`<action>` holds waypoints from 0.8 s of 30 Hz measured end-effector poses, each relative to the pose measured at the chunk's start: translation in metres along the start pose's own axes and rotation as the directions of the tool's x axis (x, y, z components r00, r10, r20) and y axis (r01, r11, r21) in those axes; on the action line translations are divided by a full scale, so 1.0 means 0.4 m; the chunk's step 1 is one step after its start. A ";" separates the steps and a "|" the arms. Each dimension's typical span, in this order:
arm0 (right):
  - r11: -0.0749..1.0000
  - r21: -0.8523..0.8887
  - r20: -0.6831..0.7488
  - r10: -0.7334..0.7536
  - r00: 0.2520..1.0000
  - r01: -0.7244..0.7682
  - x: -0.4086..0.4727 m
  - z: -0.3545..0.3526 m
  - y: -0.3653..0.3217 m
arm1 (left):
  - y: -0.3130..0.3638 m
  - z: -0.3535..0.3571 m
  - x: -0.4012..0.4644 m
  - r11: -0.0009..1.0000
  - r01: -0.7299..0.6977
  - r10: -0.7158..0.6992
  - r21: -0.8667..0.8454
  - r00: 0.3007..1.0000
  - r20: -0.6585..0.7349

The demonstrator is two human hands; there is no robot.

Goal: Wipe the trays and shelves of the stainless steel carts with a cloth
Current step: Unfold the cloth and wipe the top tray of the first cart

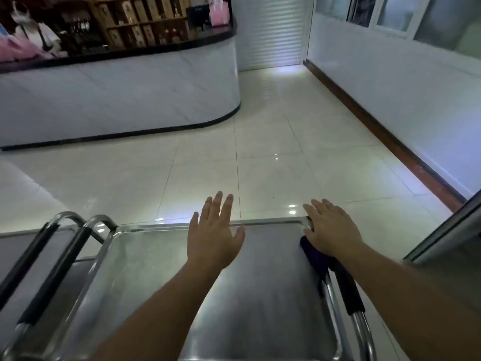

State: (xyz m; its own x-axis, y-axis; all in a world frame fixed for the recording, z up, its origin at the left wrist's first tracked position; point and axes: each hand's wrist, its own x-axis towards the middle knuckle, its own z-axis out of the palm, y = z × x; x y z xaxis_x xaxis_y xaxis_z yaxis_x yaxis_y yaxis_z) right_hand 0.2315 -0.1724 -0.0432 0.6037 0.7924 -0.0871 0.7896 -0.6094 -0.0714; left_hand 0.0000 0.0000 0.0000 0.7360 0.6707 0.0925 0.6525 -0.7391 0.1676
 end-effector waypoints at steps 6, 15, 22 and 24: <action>0.962 -0.233 0.254 -0.079 0.964 0.140 -0.021 0.147 0.040 | 0.007 0.122 -0.053 0.999 0.015 -0.020 0.030 0.988 0.153; 0.897 -0.415 0.201 -0.070 0.977 0.150 -0.019 0.255 0.083 | -0.024 0.212 -0.120 0.998 0.032 -0.049 0.060 0.948 0.313; 0.884 -0.443 0.119 -0.103 0.988 0.146 0.004 0.238 0.075 | -0.037 0.228 -0.156 0.995 0.076 -0.096 0.068 0.921 0.378; 0.914 -0.386 0.106 -0.090 0.990 0.124 0.011 0.219 0.063 | -0.033 0.227 -0.162 0.995 0.072 -0.091 0.063 0.920 0.382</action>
State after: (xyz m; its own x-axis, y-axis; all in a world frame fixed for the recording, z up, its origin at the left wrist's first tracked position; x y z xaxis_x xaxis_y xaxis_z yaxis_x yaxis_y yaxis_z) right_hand 0.2443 -0.1865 -0.1324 0.5154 0.8366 -0.1857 0.8391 -0.4487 0.3075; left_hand -0.0397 -0.0393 -0.0975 0.6866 0.6600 -0.3050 0.7140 -0.6911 0.1119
